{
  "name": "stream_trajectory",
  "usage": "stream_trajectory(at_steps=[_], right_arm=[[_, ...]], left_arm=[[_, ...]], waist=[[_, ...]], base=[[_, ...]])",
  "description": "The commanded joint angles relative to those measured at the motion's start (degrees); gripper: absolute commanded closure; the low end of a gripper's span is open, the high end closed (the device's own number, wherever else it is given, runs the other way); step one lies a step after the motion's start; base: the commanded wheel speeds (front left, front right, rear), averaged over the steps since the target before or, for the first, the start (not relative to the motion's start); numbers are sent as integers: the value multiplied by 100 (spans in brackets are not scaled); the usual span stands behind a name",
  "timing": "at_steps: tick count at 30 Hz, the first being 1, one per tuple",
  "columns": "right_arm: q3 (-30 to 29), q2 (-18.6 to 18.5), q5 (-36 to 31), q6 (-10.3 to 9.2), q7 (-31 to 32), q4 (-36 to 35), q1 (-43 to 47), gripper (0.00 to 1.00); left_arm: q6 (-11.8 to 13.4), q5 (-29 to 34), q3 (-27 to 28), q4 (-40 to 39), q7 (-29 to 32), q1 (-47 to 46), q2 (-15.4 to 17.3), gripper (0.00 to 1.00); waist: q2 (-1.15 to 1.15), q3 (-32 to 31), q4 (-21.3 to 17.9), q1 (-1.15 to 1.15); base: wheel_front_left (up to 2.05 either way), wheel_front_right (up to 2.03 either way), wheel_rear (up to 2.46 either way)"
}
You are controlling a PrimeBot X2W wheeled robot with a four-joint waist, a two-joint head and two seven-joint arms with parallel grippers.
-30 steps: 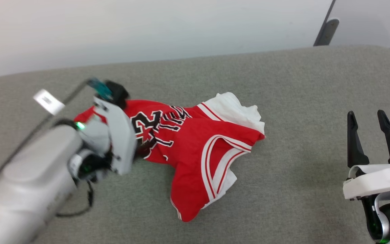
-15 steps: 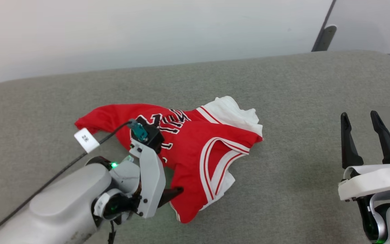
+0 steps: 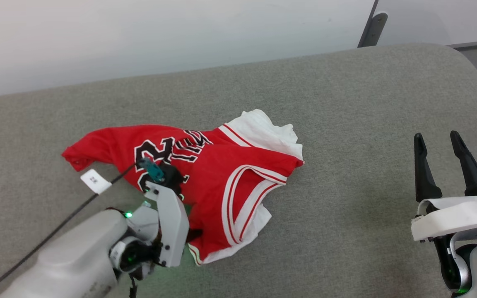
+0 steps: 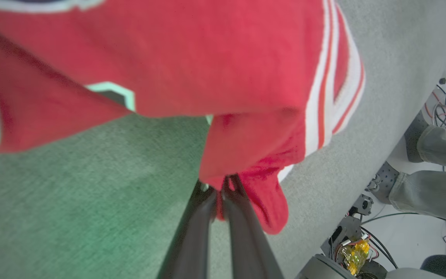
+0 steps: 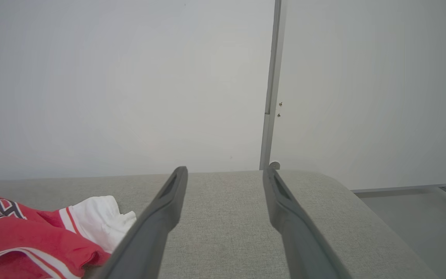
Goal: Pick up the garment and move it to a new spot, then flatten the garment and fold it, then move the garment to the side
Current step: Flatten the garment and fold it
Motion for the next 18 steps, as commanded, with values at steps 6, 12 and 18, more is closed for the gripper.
stream_trajectory(at_steps=[6, 12, 18], right_arm=[[-74, -1, -10, -10, -65, 35, -15, 0], [-144, 29, -32, -10, -87, 59, 33, 0], [-164, 68, -44, -10, -78, 37, 64, 0]], left_arm=[[-27, 21, 62, 275, 159, -247, 201, 100], [28, 357, 19, 329, 273, -528, 754, 100], [189, 551, 77, 333, 337, -699, 1330, 100]], waist=[[0, 23, -4, 0], [0, 34, 77, 0], [0, 50, 145, 0]], base=[[0, 0, 0], [0, 0, 0], [0, 0, 0]])
